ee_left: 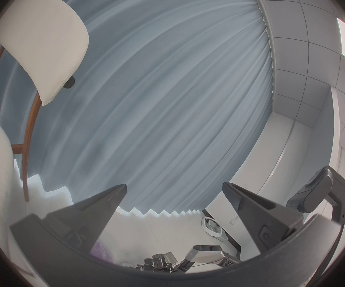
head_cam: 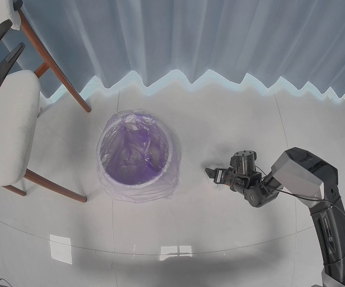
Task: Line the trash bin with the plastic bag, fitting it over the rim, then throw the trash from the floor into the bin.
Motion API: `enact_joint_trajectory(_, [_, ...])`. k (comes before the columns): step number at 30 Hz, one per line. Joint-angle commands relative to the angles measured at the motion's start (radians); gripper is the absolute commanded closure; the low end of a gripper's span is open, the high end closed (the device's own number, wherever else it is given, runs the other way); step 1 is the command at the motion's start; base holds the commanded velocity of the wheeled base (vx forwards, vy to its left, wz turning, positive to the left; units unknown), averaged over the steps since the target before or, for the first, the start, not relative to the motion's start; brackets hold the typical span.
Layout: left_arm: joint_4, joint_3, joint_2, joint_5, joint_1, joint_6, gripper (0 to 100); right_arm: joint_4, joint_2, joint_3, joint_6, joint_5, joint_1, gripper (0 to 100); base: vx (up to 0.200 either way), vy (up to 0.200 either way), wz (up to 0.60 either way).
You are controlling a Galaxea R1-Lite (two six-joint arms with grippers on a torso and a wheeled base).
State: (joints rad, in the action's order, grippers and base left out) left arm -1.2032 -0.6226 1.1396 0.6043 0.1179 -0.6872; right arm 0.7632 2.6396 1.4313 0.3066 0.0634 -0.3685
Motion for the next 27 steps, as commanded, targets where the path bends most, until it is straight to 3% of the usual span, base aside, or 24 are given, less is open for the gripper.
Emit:
enact_joint_trajectory(1, [0.001, 0.0, -0.001, 0.0, 0.002, 0.0, 0, 0.001, 0.074, 0.043, 0.0, 0.007, -0.004, 0, 0.0, 0.0, 0.0])
enact_joint_trajectory(15, [0.001, 0.003, 0.005, 0.0, 0.003, 0.002, 0, -0.01, 0.123, 0.098, -0.007, 0.007, -0.003, 0, 0.0, 0.0, 0.0])
enact_joint_trajectory(16, [0.001, 0.003, 0.005, 0.0, 0.003, 0.003, 0, -0.008, 0.126, 0.1, -0.007, 0.007, -0.003, 100, 0.0, 0.0, 0.0])
enact_joint_trajectory(25, [0.001, -0.002, -0.003, 0.002, 0.003, 0.003, 0, 0.004, 0.109, 0.092, 0.002, 0.009, -0.003, 100, 0.0, 0.0, 0.0])
enact_joint_trajectory(27, [0.001, 0.006, -0.004, 0.003, 0.006, 0.005, 0, 0.021, 0.033, 0.035, 0.016, 0.01, -0.001, 100, 0.0, 0.0, 0.0])
